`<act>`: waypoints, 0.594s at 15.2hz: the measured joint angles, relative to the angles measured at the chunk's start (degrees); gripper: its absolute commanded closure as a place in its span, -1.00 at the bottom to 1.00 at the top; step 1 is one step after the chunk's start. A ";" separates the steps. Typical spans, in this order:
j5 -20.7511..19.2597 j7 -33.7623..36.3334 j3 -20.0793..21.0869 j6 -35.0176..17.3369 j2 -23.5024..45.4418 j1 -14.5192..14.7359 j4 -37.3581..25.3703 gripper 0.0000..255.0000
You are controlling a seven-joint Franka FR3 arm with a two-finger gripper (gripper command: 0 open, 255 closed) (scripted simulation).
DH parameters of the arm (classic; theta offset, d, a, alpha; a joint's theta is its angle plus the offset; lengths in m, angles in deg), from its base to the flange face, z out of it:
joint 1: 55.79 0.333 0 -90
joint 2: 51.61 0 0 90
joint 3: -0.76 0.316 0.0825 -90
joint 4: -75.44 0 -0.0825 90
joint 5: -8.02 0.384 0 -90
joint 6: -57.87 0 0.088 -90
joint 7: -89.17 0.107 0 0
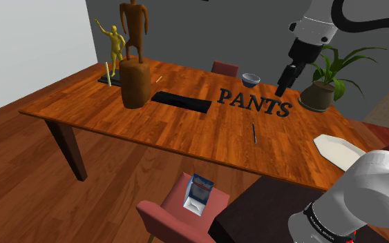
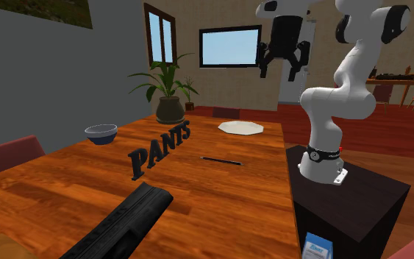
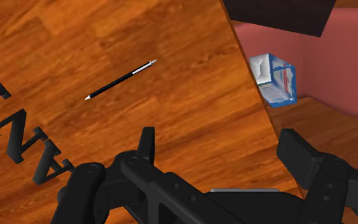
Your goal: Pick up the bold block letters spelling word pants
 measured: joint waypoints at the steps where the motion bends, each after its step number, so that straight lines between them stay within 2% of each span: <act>1: 0.00 0.00 0.00 0.00 0.00 0.00 0.00 -1.00; 9: -4.36 -12.77 -9.47 -8.45 5.53 -1.05 2.07 -1.00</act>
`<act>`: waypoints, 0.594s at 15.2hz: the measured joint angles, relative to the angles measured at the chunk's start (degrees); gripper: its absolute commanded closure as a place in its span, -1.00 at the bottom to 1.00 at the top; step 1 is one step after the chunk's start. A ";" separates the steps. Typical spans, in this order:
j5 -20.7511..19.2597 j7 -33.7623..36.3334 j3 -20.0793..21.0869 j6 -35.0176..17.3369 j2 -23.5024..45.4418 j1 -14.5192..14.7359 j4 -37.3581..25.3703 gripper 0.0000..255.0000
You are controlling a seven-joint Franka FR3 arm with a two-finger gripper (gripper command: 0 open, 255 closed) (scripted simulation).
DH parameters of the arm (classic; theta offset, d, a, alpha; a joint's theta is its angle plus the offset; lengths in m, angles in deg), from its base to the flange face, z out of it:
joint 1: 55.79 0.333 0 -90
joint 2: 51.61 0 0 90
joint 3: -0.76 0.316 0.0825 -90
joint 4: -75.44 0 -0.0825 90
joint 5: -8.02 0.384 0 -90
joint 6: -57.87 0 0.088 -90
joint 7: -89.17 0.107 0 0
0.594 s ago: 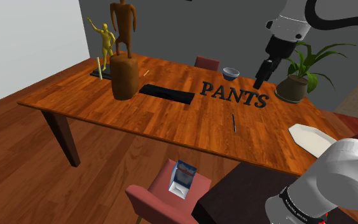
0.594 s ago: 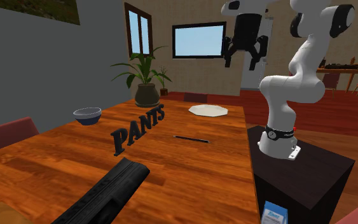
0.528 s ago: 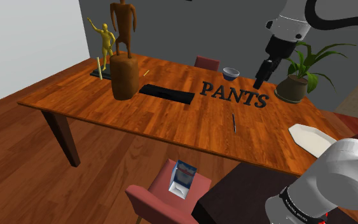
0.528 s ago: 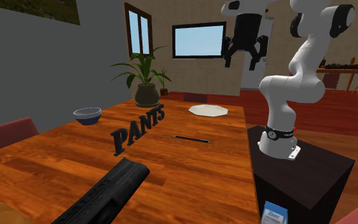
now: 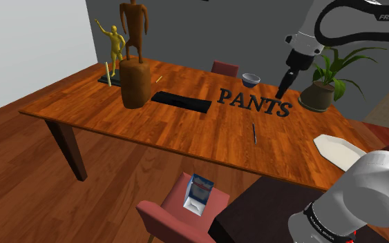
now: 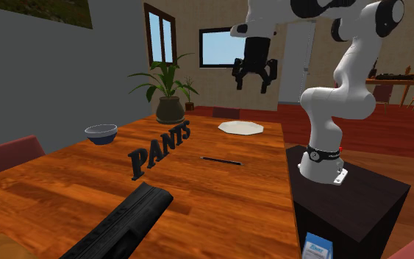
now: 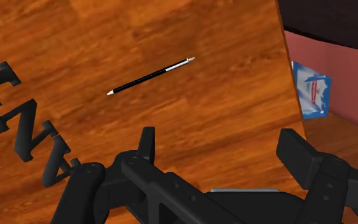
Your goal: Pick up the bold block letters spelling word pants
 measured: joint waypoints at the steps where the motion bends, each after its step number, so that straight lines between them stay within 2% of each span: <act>1: -0.47 -1.90 -1.35 -1.00 1.09 -0.09 -0.22 -1.00; 9: -1.06 -16.77 -11.75 -11.72 13.70 0.61 -2.91 -1.00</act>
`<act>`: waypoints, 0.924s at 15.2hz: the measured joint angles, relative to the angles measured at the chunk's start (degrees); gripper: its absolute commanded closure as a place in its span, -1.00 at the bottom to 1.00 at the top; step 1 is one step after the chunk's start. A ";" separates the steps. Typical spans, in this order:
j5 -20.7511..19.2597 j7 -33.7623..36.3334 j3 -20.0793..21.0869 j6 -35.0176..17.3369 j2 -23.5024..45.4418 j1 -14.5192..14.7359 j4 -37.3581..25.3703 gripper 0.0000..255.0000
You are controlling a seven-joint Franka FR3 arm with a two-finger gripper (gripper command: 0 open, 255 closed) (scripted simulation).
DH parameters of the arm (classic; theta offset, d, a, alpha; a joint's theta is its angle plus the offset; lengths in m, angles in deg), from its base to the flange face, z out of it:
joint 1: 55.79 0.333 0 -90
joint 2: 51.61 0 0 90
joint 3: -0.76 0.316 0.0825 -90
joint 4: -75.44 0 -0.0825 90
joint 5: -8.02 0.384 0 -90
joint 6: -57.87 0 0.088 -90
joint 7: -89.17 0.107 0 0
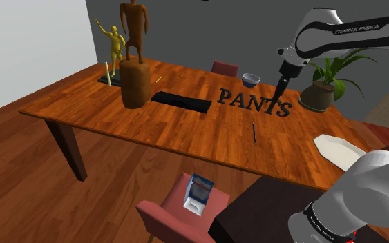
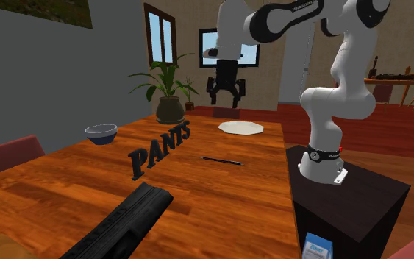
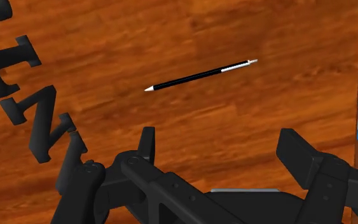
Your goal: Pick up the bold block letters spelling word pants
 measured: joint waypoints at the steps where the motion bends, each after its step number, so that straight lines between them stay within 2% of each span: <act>1: 0.48 -1.99 -1.21 -0.89 1.98 0.27 -1.13 -1.00; 4: 2.81 -9.09 -5.36 -4.22 8.97 0.97 -4.62 -1.00; 8: 8.17 -18.48 -9.22 -7.26 18.53 1.64 -10.05 -1.00; 11: 13.83 -26.39 -11.04 -8.54 26.74 0.93 -15.35 -1.00; 14: 19.70 -34.12 -11.29 -8.53 34.89 -1.44 -21.45 -1.00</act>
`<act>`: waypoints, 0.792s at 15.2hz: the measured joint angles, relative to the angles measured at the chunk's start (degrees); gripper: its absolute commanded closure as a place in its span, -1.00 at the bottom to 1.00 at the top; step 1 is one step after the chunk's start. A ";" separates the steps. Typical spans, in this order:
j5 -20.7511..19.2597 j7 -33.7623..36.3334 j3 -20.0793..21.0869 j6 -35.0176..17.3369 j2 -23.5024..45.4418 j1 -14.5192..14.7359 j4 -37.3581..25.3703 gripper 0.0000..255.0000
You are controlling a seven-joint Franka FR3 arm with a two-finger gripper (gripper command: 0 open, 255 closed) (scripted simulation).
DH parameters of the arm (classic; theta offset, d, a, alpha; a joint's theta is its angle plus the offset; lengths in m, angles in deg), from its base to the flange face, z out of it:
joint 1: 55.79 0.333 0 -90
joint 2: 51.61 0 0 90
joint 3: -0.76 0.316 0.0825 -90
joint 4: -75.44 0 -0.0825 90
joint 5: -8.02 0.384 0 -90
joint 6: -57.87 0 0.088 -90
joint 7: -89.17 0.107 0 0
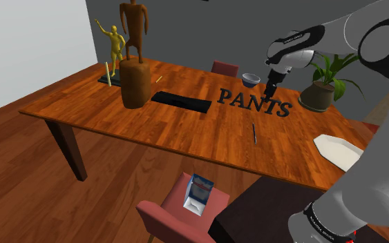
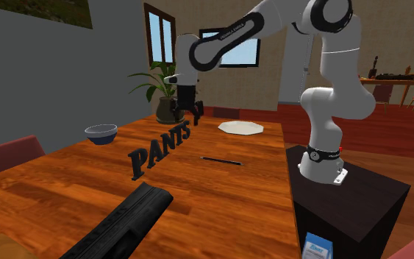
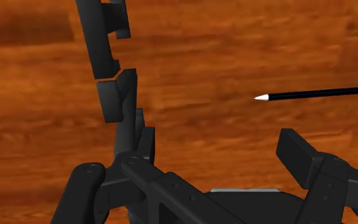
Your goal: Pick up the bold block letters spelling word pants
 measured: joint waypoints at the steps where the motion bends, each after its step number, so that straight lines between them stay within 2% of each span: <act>1: 1.71 -2.03 0.32 0.20 2.53 -0.88 -2.10 -1.00; 7: 9.54 -11.86 3.64 2.68 17.22 -7.83 -16.46 -1.00; 12: 11.39 -13.59 4.90 0.64 20.77 -9.15 -17.54 -1.00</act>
